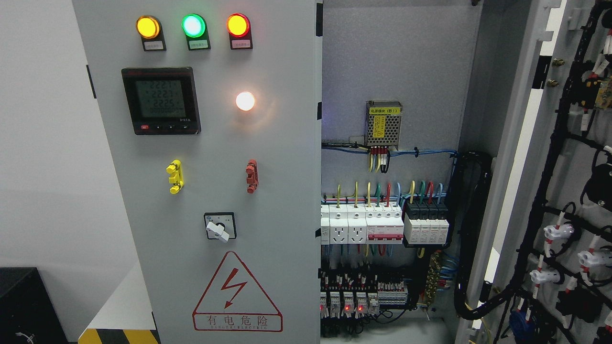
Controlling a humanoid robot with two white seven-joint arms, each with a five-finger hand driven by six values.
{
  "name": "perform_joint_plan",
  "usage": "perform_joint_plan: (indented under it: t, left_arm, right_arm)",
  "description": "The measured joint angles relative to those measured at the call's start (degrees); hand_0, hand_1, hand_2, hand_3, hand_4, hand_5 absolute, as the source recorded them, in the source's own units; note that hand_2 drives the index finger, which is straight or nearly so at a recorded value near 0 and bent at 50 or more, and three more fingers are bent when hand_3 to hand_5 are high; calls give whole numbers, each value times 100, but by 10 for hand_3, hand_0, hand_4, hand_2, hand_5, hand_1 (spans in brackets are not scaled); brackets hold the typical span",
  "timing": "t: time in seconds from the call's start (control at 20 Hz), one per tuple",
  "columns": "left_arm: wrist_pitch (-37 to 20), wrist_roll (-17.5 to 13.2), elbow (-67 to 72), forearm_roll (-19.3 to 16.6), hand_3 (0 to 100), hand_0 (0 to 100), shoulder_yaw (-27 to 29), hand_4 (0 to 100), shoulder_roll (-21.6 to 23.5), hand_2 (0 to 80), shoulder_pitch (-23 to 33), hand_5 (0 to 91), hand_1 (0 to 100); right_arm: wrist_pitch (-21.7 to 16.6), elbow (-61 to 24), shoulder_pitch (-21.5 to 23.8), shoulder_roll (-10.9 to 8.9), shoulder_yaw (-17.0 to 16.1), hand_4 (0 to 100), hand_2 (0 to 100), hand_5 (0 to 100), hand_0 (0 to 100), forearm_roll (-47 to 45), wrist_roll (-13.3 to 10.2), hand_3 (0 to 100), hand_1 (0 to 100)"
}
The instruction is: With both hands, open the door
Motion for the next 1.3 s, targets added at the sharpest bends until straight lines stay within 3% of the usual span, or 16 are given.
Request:
perform_joint_plan:
  t: [0.3,0.65,0.95,1.3]
  left_arm:
    - [25,95,326,-495,0,120,1006,0,-218,0,20,0,556]
    - [69,101,476,-451,0,120,1797,0,-304,0,5,0,556]
    - [120,195,595,-396,0,120,2139,0,-346,0,-181,0,556]
    - [242,327,678,-376,0,120,2119,0,-372,0,-313,0,556]
  right_arm:
    - [0,-1221,431,-231,-1,0,0,0,72,-5,-5,0,138]
    - [0,-3268,1203,-522,-2,0,0,0,72,-24,-10,0,137]
    - [-126,-5274,1771,-737,-32,0,0,0,72,-29,-14,0,137]
    - [-786,-7247,2301,-1079,-35,0,0,0,72,-31,-18,0,137]
